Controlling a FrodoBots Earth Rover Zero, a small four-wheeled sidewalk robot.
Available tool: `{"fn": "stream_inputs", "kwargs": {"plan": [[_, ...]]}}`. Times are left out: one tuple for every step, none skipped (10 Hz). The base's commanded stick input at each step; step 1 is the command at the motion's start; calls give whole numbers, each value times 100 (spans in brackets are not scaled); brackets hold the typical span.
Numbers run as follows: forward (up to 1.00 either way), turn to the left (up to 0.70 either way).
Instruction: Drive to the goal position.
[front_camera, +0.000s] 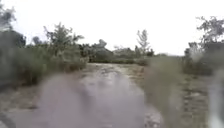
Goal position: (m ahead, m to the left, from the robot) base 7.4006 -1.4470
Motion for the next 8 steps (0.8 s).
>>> {"fn": "stream_inputs", "kwargs": {"plan": [[85, 0], [85, 0], [85, 0], [85, 0], [85, 0], [85, 0], [85, 0], [85, 0]]}}
